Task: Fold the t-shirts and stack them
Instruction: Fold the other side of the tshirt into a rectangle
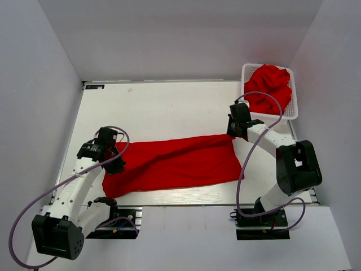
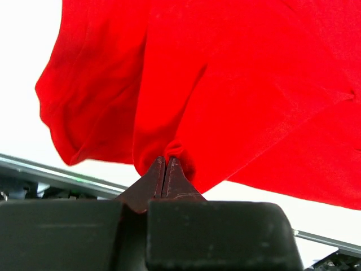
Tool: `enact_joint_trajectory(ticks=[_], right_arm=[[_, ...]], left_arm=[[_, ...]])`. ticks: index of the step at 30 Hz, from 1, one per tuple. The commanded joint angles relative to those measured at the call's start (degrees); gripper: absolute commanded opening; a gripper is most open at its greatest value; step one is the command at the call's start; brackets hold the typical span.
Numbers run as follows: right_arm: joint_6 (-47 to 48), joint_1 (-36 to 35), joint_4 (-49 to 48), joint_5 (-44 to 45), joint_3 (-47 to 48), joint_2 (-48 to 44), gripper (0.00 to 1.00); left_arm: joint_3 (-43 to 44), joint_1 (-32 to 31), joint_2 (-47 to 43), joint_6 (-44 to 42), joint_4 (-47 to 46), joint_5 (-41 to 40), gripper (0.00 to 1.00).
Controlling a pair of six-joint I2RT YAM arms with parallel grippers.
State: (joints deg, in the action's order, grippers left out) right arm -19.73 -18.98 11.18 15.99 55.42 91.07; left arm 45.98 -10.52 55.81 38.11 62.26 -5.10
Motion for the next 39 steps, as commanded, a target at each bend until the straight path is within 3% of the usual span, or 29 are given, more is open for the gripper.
enact_joint_trajectory(ticks=[1,4,5,6,7,8,9,10,11,14,19,22,23,27,35,39], right_arm=[[-1.3,0.3,0.9,0.4,-0.5,-1.2,0.0],[-3.7,0.5,3.4,1.0,-1.1,-0.6,0.0],[-4.3,0.6,4.7,1.5,-1.8,-0.9,0.02],[-5.9,0.5,5.5,1.8,-2.3,-1.2,0.06],[-6.5,0.5,5.8,2.2,-3.5,-1.7,0.14],[-7.7,0.7,6.8,3.5,-4.3,-1.8,0.49],[-9.0,0.7,8.1,3.9,-5.0,-1.9,0.72],[-10.0,0.8,9.5,5.0,-5.1,-2.6,0.87],[-10.1,0.8,10.3,5.3,-5.2,-2.9,0.9],[-10.1,0.8,11.6,6.1,-5.5,-5.9,0.9],[-5.9,0.4,11.8,3.4,-3.6,-9.9,0.9],[-0.4,0.2,8.1,-4.6,-4.2,-10.8,0.9],[1.6,-0.2,5.4,-12.4,-5.0,-10.8,0.9],[4.7,-1.3,-0.9,-26.6,-6.4,-10.0,0.9],[4.6,-4.0,-4.9,-27.5,-4.4,-2.8,0.9],[1.4,-3.4,-4.3,-25.9,-4.7,2.8,0.9]], left_arm=[[-0.6,-0.1,-0.5,2.0,2.8,1.1,0.0],[-3.9,-0.1,-1.1,2.0,3.3,5.2,0.03],[-4.7,-0.1,-1.8,2.0,4.2,5.7,0.17],[-5.5,-0.1,-2.3,2.0,4.2,6.8,0.21],[-5.5,-0.1,-2.3,2.0,4.7,6.8,0.33],[-4.7,-0.1,-2.3,2.0,5.5,6.8,0.93],[-3.2,-0.1,-2.3,2.0,5.5,6.8,1.0],[-2.3,-0.1,-2.3,2.0,5.5,5.7,1.0],[-1.3,-0.1,-2.3,2.0,6.0,4.1,1.0],[4.0,-0.1,-1.0,0.9,5.4,2.3,1.0],[4.6,-0.1,2.8,0.1,-2.1,2.3,1.0],[3.5,-0.1,7.3,-0.9,-9.4,4.1,1.0],[2.9,-0.1,8.7,-1.7,-12.8,4.8,1.0],[3.7,-0.1,16.2,-3.0,-15.0,4.7,1.0],[1.8,1.0,24.1,-2.0,-21.0,1.2,1.0],[4.4,1.0,32.8,-2.0,-24.5,0.5,1.0]])
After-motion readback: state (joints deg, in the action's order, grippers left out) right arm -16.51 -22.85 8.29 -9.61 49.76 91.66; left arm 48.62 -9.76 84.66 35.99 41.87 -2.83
